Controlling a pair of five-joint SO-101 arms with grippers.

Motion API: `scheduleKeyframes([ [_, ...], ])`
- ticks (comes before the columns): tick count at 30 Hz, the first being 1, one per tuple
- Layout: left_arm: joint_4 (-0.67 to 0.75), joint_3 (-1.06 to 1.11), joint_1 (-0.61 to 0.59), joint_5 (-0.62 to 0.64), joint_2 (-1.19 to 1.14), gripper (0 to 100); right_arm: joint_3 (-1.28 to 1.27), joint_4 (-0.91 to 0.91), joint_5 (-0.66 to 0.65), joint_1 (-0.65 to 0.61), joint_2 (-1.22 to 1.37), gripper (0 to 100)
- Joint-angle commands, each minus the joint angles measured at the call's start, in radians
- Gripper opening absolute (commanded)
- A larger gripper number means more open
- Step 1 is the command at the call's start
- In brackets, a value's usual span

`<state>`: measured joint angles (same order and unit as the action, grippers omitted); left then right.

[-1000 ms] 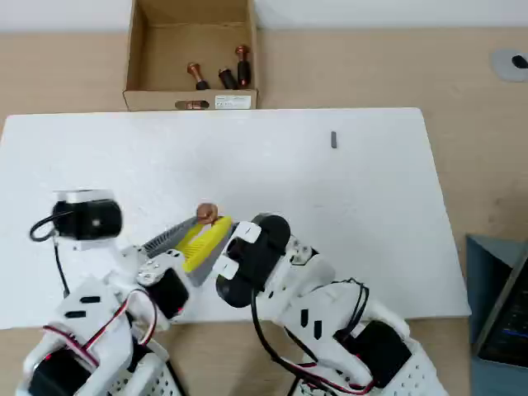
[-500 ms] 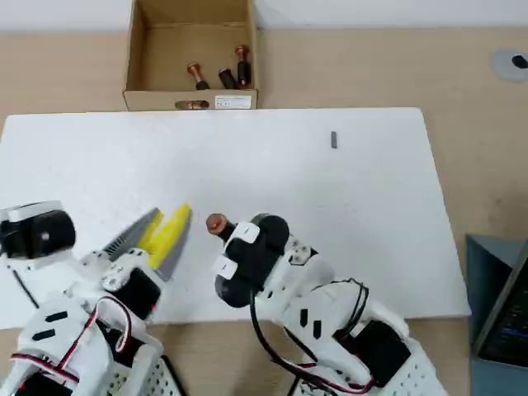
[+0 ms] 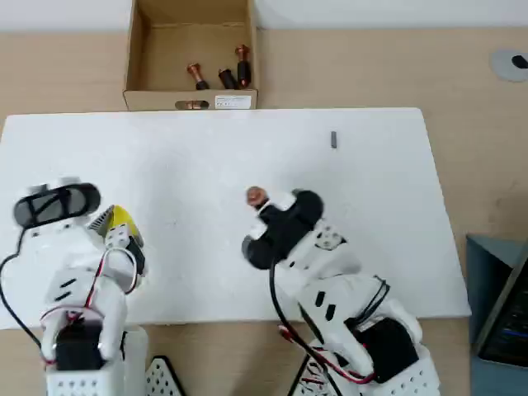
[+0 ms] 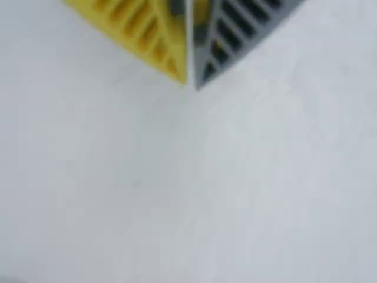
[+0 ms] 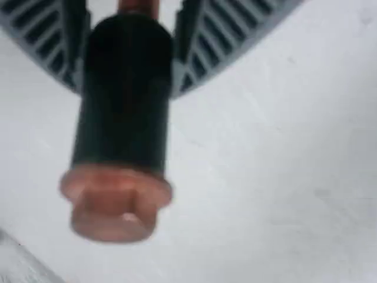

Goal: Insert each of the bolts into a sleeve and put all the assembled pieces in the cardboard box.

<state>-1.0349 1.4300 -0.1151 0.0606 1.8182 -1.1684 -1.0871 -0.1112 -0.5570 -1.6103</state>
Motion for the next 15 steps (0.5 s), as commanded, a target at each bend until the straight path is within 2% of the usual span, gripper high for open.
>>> scheduleKeyframes([
  [1,0.071,0.115,-0.020,-0.034,0.005,0,0.139,-0.031,0.060,0.079,0.065,0.9],
  [9,0.095,0.222,-0.023,-0.032,0.005,0,0.565,-0.026,0.176,0.096,0.547,0.9],
  [15,0.094,0.252,-0.028,-0.034,0.005,0,0.883,0.043,0.173,0.097,0.921,0.9],
])
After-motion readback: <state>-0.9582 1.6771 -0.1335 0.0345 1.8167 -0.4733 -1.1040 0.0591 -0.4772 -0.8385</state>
